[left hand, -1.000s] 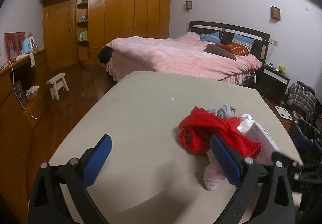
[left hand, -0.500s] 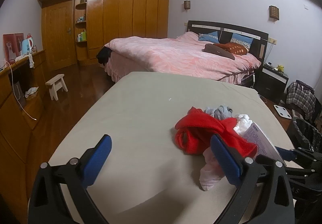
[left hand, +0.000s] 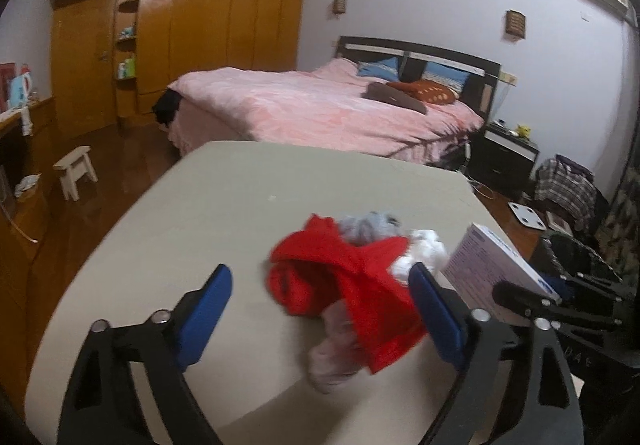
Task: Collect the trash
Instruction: 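Return both tools to the table and grasp the white alcohol-pad box with the right gripper, then grasp the red cloth with the left gripper while the right holds the box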
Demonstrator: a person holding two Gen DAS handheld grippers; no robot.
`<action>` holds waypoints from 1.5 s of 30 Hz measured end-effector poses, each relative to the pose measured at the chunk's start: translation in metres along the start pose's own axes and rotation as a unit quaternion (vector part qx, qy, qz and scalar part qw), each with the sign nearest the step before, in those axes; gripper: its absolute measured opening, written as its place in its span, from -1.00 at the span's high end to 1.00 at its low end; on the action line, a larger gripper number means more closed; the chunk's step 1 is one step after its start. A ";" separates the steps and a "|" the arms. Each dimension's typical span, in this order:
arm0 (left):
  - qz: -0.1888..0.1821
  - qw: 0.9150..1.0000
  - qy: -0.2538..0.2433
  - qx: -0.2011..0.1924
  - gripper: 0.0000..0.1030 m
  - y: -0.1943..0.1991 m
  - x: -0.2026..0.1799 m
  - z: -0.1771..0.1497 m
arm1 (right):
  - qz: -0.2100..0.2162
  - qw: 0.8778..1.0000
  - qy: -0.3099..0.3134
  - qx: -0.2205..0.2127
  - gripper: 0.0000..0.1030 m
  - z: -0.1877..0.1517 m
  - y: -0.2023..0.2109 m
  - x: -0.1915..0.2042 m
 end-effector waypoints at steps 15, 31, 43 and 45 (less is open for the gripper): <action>-0.023 0.998 -0.002 0.059 0.84 -0.044 -0.022 -0.001 | -0.011 1.000 -0.001 -0.014 0.37 0.008 0.004 -0.022; -0.056 0.998 -0.012 -0.021 0.90 0.004 -0.049 0.029 | -0.018 0.999 -0.007 -0.048 0.37 0.024 0.026 -0.040; -0.067 0.998 -0.014 -0.010 0.90 -0.002 -0.062 0.021 | -0.026 0.999 -0.019 -0.041 0.37 0.022 0.025 -0.051; -0.074 0.997 -0.015 -0.021 0.90 0.003 -0.066 0.027 | -0.026 0.998 -0.018 -0.046 0.37 0.025 0.027 -0.051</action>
Point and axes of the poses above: each gripper's, at about its wrist camera, not at the fingertips, and y roughly against the way its jaws point, x to its left, z to its top, the point moved 5 cm from there along -y, roughly the way its jaws point, and after that the axes turned 2 degrees about -z, right-handed, at the moved point
